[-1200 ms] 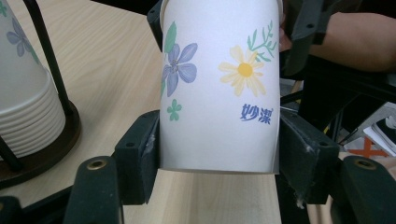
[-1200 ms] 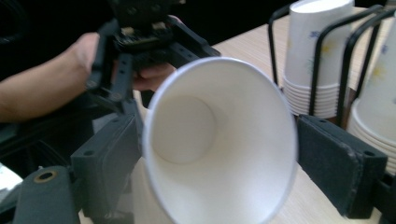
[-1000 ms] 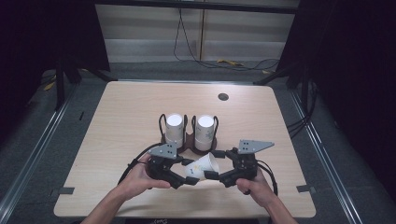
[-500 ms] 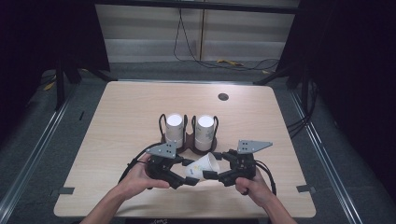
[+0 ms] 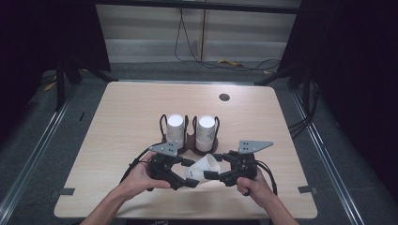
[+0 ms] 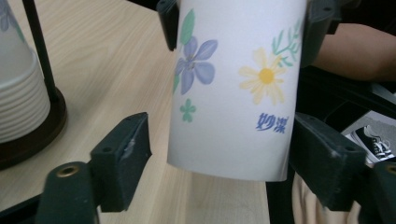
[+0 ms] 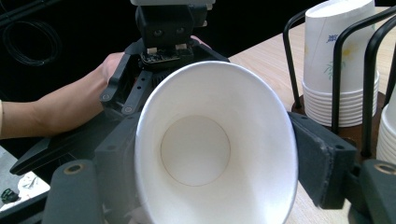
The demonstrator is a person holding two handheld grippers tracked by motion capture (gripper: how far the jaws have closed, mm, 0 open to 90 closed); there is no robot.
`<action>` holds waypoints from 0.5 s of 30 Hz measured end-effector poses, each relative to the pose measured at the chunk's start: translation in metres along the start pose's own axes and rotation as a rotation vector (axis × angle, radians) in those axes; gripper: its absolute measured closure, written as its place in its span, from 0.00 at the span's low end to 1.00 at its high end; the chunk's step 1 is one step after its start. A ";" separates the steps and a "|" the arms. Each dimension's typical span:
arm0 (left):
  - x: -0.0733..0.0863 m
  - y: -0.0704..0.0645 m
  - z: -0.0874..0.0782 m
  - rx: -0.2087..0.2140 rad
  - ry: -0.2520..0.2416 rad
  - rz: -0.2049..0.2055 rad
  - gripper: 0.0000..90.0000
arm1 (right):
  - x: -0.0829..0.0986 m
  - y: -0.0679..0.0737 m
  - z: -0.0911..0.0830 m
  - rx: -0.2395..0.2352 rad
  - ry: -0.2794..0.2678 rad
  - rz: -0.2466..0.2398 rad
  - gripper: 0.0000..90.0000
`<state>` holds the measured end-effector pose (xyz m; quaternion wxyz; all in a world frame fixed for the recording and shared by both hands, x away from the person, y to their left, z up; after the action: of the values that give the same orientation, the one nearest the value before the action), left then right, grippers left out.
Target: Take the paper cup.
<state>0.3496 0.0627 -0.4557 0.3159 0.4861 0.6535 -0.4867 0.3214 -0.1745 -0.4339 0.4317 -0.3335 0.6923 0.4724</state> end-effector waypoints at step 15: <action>0.008 0.015 -0.012 -0.081 0.045 -0.026 0.18 | -0.001 -0.012 -0.002 0.108 0.019 0.034 0.31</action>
<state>0.3615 0.0775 -0.4641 0.3141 0.4754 0.6859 -0.4527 0.3315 -0.1799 -0.4371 0.4345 -0.3022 0.7264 0.4384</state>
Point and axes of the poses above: each handheld gripper's, and its own axes: z roughly forward along the jaws, x roughly out of its underside, y roughly to its left, the point moved 2 cm from there along z, roughly forward along the jaws, and after that the axes turned 6 degrees about -y, right-handed, at the moved point
